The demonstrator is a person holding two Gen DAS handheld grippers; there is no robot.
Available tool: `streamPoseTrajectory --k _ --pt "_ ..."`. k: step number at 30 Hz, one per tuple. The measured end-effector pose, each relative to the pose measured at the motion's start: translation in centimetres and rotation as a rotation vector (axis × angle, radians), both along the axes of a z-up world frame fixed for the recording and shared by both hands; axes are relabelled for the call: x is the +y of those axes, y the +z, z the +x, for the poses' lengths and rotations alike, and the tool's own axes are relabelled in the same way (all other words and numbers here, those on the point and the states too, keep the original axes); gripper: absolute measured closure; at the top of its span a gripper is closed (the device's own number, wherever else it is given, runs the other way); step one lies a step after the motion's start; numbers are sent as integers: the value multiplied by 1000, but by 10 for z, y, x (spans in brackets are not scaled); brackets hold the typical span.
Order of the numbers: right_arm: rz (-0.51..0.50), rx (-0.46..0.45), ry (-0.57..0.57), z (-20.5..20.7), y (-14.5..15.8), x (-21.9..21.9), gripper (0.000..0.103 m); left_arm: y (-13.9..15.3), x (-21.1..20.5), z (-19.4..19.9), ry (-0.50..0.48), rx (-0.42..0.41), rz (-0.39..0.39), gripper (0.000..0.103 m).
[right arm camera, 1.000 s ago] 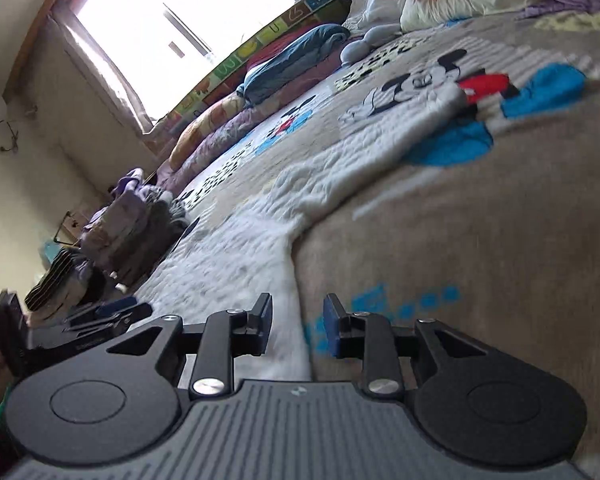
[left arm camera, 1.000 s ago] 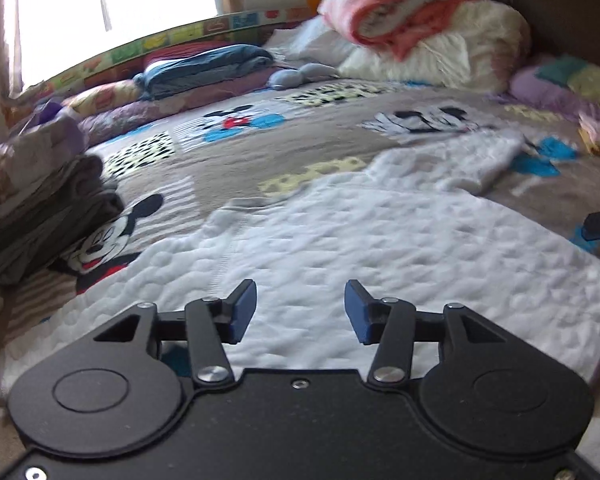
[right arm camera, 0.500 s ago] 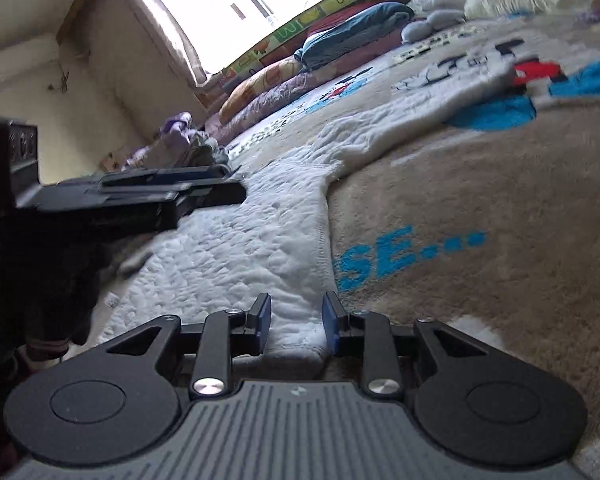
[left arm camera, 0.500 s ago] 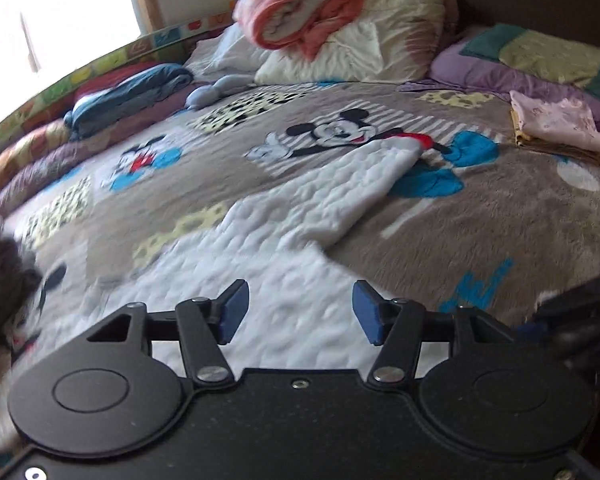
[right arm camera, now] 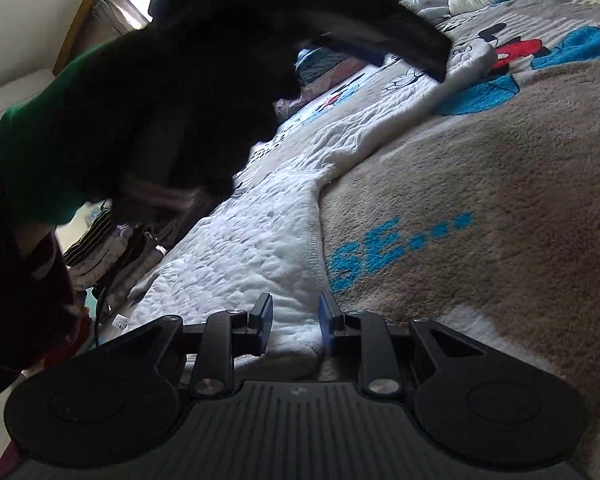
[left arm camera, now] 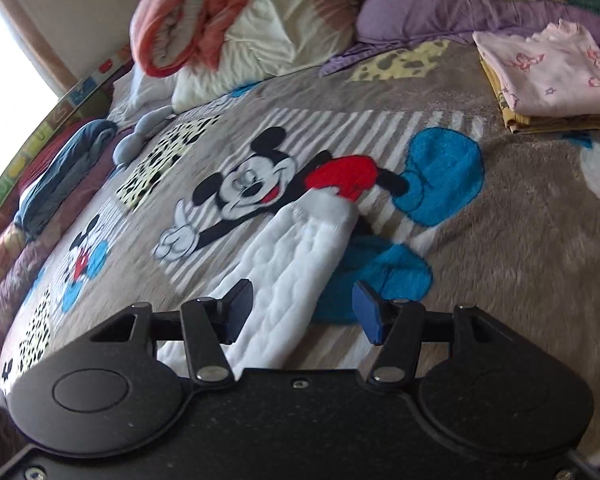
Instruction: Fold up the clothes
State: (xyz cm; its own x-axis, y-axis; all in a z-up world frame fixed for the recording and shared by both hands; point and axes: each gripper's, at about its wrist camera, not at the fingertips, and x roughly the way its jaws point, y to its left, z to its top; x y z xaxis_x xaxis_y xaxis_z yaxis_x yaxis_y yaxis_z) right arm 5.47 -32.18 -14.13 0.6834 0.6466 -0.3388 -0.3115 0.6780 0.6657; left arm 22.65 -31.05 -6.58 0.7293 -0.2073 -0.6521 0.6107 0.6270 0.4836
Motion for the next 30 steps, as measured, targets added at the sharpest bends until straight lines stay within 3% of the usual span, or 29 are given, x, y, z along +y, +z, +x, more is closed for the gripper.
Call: streamPoseTrajectory --k 9,13,14,18,21,24,26,30 --pt "42 29 21 6 0 -5 76 -37 -49 25 44 -75 192 61" --pt "73 47 29 10 0 -8 74 -51 -49 34 85 -84 233 94" --pt "74 46 31 9 0 -8 74 -48 -46 34 90 -91 224 95" --pt "81 40 52 8 5 -7 58 -15 -24 27 113 -99 110 96" --pt "85 31 78 6 10 -5 43 29 16 24 162 -98 -43 96" --pt "15 11 76 0 20 4 34 71 62 19 214 -102 -197 96" --pt "-43 -6 62 -3 28 8 22 95 101 12 225 -96 -331 96" --pt "-147 -31 -6 -13 34 16 21 120 167 7 291 -70 -496 96"
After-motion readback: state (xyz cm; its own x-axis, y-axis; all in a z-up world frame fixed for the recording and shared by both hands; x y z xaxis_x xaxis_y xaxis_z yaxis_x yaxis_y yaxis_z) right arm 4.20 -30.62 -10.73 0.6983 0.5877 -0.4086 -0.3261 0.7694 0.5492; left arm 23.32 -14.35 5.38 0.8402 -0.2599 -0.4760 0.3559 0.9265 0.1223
